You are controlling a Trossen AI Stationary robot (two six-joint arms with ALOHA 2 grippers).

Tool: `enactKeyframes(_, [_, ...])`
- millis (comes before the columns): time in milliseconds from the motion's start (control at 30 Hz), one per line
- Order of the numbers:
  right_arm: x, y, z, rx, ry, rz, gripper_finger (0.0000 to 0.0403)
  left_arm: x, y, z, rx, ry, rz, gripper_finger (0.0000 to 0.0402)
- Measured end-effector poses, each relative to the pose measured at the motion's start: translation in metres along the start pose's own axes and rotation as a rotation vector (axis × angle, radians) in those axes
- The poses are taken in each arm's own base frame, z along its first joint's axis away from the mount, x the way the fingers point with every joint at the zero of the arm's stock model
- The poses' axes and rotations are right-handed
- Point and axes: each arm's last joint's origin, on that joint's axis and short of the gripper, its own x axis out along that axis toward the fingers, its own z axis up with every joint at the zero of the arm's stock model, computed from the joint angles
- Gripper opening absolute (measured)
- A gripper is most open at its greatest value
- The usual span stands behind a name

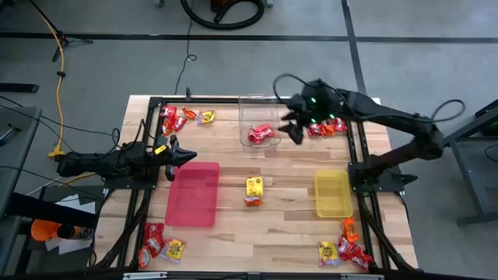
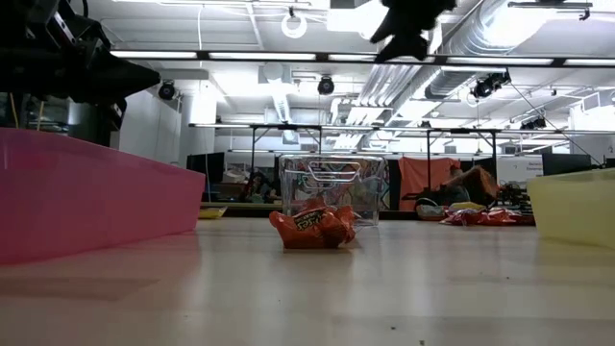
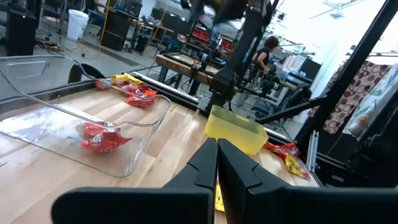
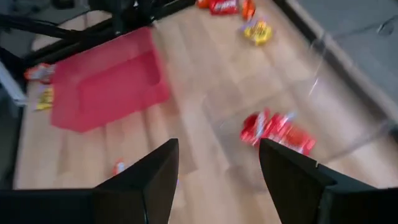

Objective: Sort candy
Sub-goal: Put the red candy into the transparent bin

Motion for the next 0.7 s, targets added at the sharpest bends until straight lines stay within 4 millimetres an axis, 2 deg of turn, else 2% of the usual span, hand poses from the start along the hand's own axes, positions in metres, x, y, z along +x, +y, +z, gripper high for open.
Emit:
enactKeyframes(200, [-0.003, 0.012, -0.059, 0.203, -0.049, 0.063, 0.0218, -0.002, -0.005, 0.018, -0.090, -0.199, -0.036, 0.0001])
enactKeyframes(333, [-0.002, 0.020, -0.077, 0.323, -0.181, 0.090, 0.0218, -0.008, -0.007, 0.038, -0.222, -0.443, 0.010, 0.0001])
enactKeyframes(400, [-0.001, 0.022, -0.081, 0.361, -0.234, 0.089, 0.0218, -0.011, -0.009, 0.046, -0.255, -0.501, 0.024, 0.0001])
enactKeyframes(567, [0.001, 0.023, -0.080, 0.400, -0.290, 0.053, 0.0218, -0.005, -0.018, 0.071, -0.217, -0.375, 0.118, 0.0032])
enactKeyframes(700, [0.000, 0.021, -0.075, 0.411, -0.341, 0.034, 0.0217, 0.004, -0.030, 0.105, -0.114, -0.243, 0.253, 0.0083])
